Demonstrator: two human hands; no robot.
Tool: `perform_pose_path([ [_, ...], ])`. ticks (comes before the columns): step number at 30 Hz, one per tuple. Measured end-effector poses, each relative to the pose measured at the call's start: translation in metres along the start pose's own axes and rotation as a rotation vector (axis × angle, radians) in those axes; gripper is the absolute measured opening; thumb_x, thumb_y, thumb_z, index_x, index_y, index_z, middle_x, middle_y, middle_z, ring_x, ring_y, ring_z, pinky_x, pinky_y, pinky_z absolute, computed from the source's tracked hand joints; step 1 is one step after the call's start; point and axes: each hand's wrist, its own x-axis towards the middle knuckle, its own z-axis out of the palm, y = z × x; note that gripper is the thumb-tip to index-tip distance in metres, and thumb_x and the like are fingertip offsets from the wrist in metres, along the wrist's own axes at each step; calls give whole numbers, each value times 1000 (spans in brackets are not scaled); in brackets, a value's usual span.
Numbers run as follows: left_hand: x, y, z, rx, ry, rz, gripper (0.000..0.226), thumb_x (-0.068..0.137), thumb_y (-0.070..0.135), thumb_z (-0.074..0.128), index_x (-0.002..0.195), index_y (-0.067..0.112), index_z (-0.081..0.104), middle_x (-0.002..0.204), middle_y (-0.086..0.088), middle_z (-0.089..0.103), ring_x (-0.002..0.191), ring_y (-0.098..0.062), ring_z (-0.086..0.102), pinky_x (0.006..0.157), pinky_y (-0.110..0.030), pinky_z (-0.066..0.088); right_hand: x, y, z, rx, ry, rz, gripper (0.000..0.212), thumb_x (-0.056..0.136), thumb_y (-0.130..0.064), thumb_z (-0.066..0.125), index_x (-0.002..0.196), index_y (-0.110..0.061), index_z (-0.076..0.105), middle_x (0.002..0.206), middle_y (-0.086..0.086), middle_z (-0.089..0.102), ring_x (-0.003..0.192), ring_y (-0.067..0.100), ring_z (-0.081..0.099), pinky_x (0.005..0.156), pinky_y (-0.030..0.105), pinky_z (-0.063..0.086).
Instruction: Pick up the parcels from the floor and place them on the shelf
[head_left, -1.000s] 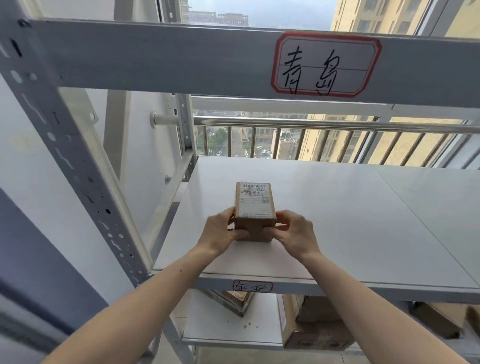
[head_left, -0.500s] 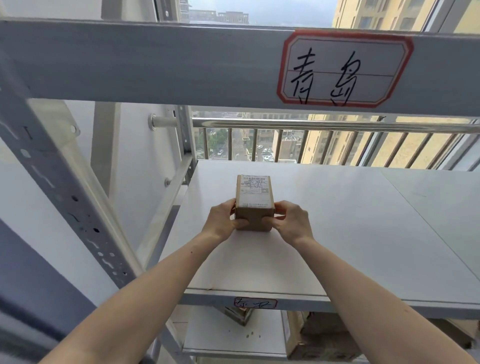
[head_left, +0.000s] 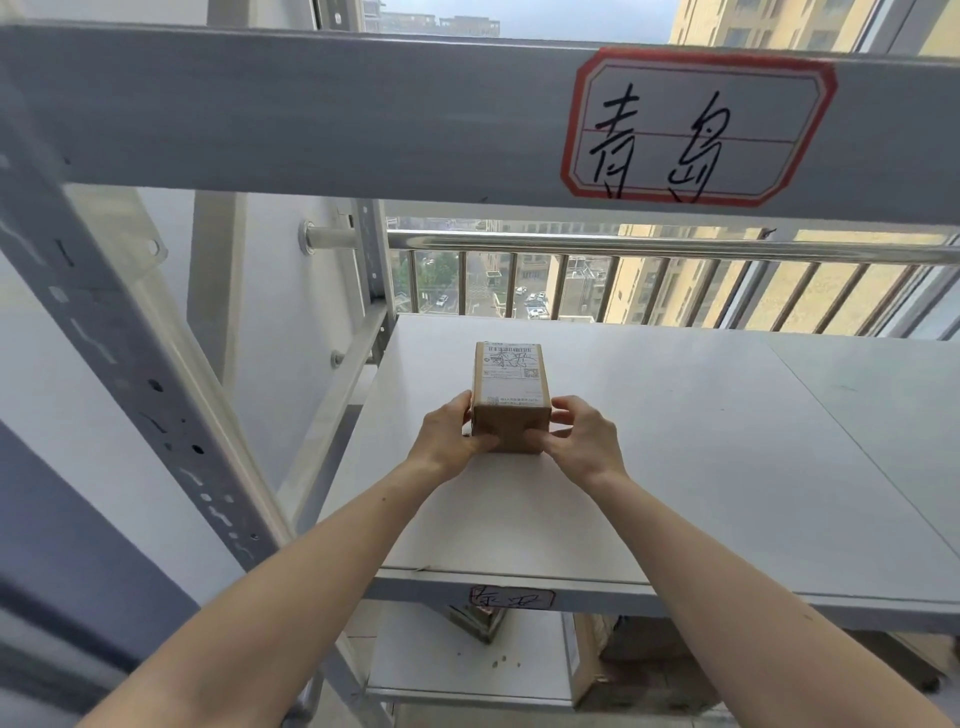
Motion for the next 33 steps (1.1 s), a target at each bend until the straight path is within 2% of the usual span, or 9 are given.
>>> perform_pose_path([
  [3, -3, -3, 1, 14, 21, -32, 46, 77, 18, 78, 119, 14, 59, 125, -8, 68, 123, -23, 59, 101, -44, 51, -7, 1, -1, 3, 10, 17, 66, 77, -34, 80, 135, -14, 55, 123, 4, 70, 96, 20, 72, 90, 41, 56],
  [8, -12, -5, 2, 19, 77, -81, 43, 80, 23, 76, 115, 6, 58, 127, -17, 64, 122, -28, 58, 100, -45, 50, -20, 1, -2, -7, 51, 25, 61, 78, -38, 78, 131, -15, 57, 116, 2, 70, 93, 19, 70, 88, 42, 57],
  [10, -18, -2, 3, 11, 101, -87, 45, 83, 23, 75, 120, 4, 57, 129, -18, 63, 126, -28, 57, 102, -45, 49, -25, 1, 0, -19, 77, 29, 55, 80, -40, 77, 125, -16, 57, 110, 0, 70, 90, 17, 70, 86, 42, 57],
  [12, -25, 0, 3, -5, 136, -84, 57, 86, 24, 73, 135, 3, 52, 136, -18, 60, 130, -28, 54, 105, -44, 46, -31, 1, 2, -28, 129, 40, 44, 83, -40, 74, 116, -17, 57, 100, -3, 70, 85, 17, 68, 80, 40, 57],
  [15, -37, 3, 4, -51, 201, -87, 61, 90, 26, 69, 143, 4, 47, 142, -14, 56, 128, -26, 56, 106, -37, 45, -42, 0, 9, -4, 218, 41, 30, 87, -37, 70, 105, -18, 56, 87, -5, 65, 84, 20, 67, 74, 35, 52],
  [18, -51, 5, 3, -103, 277, -111, 46, 93, 23, 65, 134, 6, 55, 136, -10, 61, 118, -21, 63, 91, -24, 45, -54, -4, 19, 52, 263, -6, 18, 91, -30, 66, 98, -18, 56, 85, -2, 65, 83, 22, 65, 71, 30, 45],
  [21, -66, 6, 0, -139, 370, -108, 36, 95, 24, 62, 127, 7, 59, 128, -9, 65, 109, -19, 65, 87, -23, 46, -66, -12, 31, 105, 281, -70, 14, 94, -26, 62, 99, -14, 59, 88, 1, 67, 82, 22, 64, 72, 28, 43],
  [28, -111, 6, -1, -161, 543, -95, 32, 98, 25, 58, 124, 8, 60, 123, -7, 67, 103, -14, 62, 84, -21, 46, -93, -29, 59, 236, 173, -176, 16, 99, -34, 44, 98, -22, 55, 92, 6, 70, 84, 30, 68, 76, 45, 54],
  [33, -154, 9, -1, -220, 696, -168, 28, 98, 25, 58, 120, 8, 64, 116, -3, 70, 100, -10, 61, 83, -17, 44, -121, -42, 67, 285, 11, -259, 12, 102, -29, 45, 95, -24, 53, 86, 3, 69, 73, 22, 69, 74, 46, 56],
])
